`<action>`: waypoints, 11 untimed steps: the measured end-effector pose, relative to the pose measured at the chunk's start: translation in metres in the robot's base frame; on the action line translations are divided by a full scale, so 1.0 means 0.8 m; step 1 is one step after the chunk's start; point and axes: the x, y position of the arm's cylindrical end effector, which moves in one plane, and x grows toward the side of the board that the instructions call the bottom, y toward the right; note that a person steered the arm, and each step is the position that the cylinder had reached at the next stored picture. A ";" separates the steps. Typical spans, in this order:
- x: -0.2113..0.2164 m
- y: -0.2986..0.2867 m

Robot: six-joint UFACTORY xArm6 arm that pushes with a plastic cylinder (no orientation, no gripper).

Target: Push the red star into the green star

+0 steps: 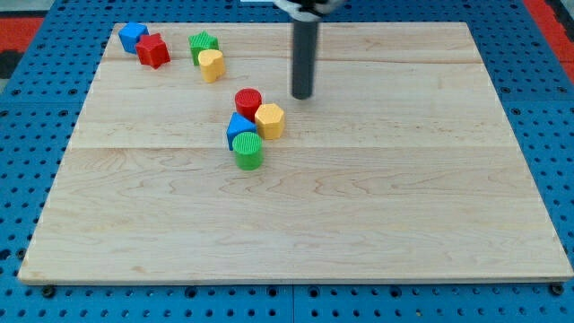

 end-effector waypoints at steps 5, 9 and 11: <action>-0.060 -0.325; -0.126 -0.221; -0.151 -0.173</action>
